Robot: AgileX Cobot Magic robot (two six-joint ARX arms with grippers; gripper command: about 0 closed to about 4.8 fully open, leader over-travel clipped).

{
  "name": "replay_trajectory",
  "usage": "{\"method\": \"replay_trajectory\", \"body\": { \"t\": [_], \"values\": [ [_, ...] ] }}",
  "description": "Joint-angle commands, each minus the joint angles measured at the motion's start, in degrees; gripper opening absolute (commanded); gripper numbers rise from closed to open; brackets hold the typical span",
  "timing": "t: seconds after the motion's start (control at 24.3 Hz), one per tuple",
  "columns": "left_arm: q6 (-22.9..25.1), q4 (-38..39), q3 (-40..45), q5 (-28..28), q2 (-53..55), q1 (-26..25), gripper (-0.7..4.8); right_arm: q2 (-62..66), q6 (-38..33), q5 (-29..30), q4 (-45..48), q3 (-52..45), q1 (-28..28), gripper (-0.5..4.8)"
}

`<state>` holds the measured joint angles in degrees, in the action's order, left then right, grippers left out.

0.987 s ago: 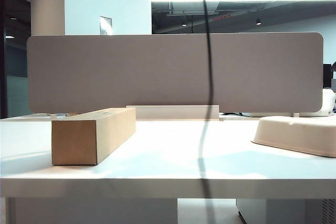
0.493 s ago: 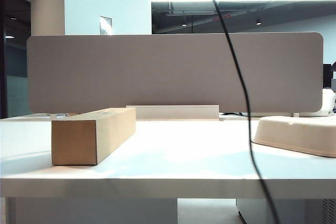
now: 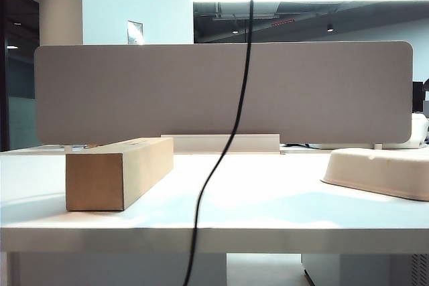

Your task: Pick up the charging cable and the phone, plug the charging cable into the charging port on the phone, and finally place them back on the table.

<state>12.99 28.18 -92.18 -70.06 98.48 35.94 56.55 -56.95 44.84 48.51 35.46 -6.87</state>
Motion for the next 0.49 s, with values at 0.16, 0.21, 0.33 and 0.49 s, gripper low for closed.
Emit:
{"method": "replay_trajectory", "body": {
  "t": [0.16,0.21,0.33,0.49],
  "values": [
    [-1.36,-1.79,-0.24,-0.68,-0.37,-0.35,-0.06,-0.17,1.51,0.85,0.96,0.48,-0.09,-0.04],
    [-1.64,-2.25,-0.24,-0.66,-0.37,-0.35,-0.06,-0.11,1.55,1.44,0.83,0.48,-0.09,-0.04],
    [-5.6,-6.47,-0.24,-0.66,-0.35,-0.33,-0.06,0.07,2.56,1.9,-1.27,0.48,-0.24,-0.04],
    [-9.9,-11.28,-0.22,-0.63,-0.35,-0.22,-0.06,0.31,4.5,1.84,-3.3,0.48,-0.72,-0.04]
  ]
}}
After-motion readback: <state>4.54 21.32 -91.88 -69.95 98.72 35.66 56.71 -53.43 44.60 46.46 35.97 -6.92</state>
